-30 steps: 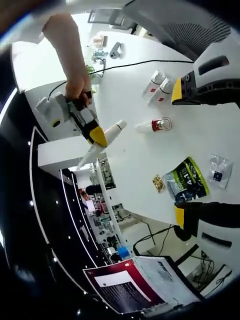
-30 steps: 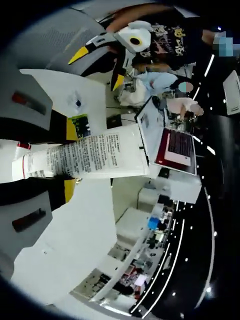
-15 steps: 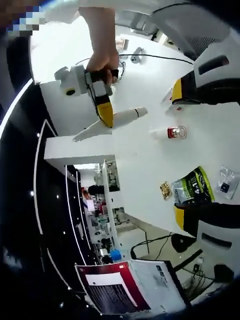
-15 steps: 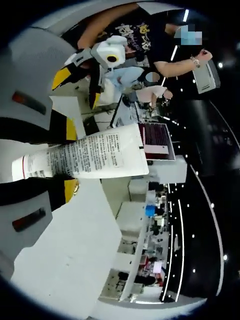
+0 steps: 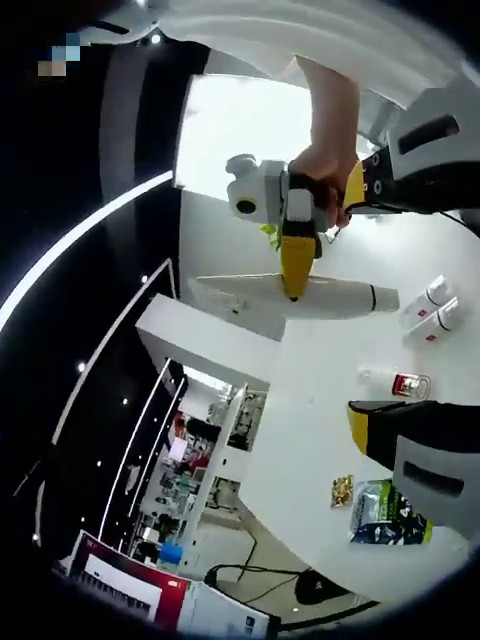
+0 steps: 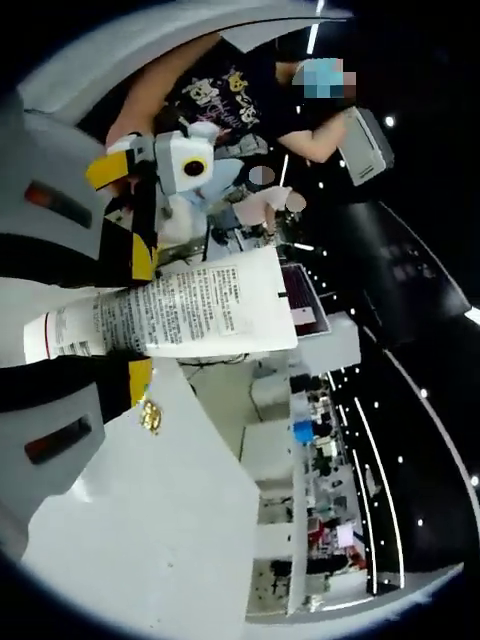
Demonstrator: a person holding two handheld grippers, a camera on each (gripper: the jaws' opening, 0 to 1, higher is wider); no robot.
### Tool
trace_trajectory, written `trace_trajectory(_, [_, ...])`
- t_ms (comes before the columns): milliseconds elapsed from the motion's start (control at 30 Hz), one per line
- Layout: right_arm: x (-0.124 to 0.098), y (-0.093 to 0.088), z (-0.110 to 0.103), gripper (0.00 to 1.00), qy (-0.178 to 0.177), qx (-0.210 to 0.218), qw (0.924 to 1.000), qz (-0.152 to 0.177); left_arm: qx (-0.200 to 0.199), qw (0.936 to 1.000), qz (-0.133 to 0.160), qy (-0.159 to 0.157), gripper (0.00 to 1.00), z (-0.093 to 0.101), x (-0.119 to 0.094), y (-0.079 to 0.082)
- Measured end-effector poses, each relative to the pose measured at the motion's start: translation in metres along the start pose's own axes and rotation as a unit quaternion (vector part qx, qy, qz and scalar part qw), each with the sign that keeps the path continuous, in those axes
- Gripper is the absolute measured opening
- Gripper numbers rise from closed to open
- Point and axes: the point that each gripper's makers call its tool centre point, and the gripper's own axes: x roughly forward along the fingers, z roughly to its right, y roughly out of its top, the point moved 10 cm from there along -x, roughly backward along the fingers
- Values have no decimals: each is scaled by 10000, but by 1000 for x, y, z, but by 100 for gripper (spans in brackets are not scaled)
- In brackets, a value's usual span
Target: Arrange the skincare products in the storage area until every visible bottle or jar stands upright without overlapping.
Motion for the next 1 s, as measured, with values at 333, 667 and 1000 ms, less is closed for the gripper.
trace_trajectory(333, [2, -15, -28, 23, 1043, 802, 9913, -44, -719, 9932, -194, -897, 71, 10, 0, -24])
trace_trajectory(667, [3, -27, -41, 24, 1788, 1059, 9778, -278, -817, 9839, -289, -1566, 50, 21, 0, -25])
trace_trajectory(1000, [0, -31, -45, 24, 2188, 1370, 9656, -305, -1086, 9739, -531, -1920, 36, 23, -4, -28])
